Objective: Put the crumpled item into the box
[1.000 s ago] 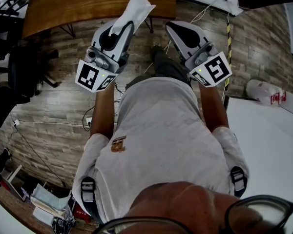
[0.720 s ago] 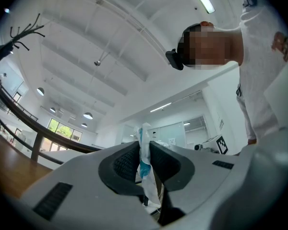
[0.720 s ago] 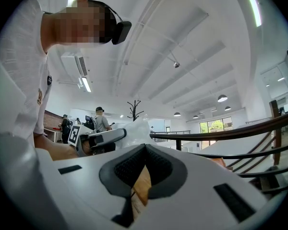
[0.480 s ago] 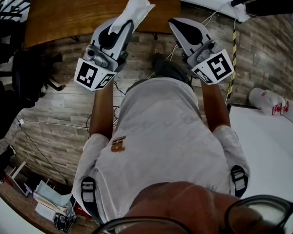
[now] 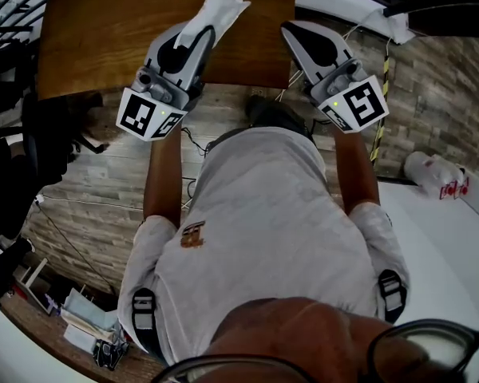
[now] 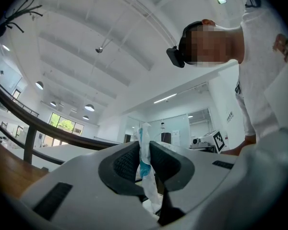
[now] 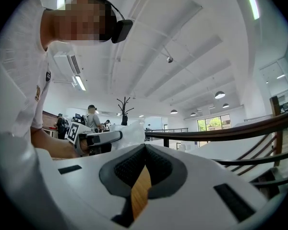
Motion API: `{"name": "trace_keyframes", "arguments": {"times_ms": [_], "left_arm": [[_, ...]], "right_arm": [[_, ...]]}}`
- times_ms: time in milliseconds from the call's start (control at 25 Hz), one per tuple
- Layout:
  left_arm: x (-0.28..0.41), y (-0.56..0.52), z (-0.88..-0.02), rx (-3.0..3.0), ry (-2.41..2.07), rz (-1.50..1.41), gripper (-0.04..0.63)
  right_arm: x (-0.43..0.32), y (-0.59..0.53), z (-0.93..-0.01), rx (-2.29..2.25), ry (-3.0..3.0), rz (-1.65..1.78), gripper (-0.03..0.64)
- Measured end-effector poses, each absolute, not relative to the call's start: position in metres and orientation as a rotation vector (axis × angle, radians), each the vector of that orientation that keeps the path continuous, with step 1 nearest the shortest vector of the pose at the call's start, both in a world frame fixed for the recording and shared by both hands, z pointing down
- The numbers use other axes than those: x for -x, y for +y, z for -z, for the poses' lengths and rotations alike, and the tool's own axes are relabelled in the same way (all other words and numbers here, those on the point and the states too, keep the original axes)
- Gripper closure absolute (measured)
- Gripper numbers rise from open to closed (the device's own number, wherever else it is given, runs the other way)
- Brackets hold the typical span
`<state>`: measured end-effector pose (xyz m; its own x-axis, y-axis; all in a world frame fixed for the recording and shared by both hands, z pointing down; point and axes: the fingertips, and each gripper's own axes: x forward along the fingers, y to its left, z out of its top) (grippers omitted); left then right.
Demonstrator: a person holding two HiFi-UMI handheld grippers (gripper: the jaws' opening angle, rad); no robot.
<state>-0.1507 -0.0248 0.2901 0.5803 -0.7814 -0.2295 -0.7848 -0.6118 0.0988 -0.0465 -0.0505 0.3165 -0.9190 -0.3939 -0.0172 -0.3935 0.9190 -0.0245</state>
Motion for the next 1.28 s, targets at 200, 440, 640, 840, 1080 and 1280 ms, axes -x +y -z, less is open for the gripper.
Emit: {"name": "trace_keyframes", "arguments": {"times_ms": [200, 440, 640, 840, 1080, 1280], "left_arm": [[0.145, -0.096, -0.298, 2.804, 1.392, -0.353, 0.522], [0.138, -0.168, -0.308, 2.847, 1.394, -0.335, 0.522], [0.136, -0.204, -0.314, 2.894, 1.393, -0.307, 0.522], [0.143, -0.232, -0.318, 2.955, 1.381, -0.27, 0.522], [0.14, -0.261, -0.331, 3.087, 1.333, -0.202, 0.522], [0.139, -0.28, -0.356, 3.172, 1.301, -0.123, 0.522]], "right_arm": [[0.035, -0.121, -0.319, 0.635, 3.061, 0.017, 0.584], [0.022, -0.191, -0.324, 0.638, 3.061, 0.019, 0.584], [0.016, -0.223, -0.328, 0.646, 3.078, 0.007, 0.584], [0.024, -0.245, -0.326, 0.672, 3.101, -0.05, 0.584], [0.032, -0.259, -0.318, 0.736, 3.101, -0.089, 0.584], [0.038, -0.269, -0.326, 0.8, 3.117, -0.094, 0.584]]}}
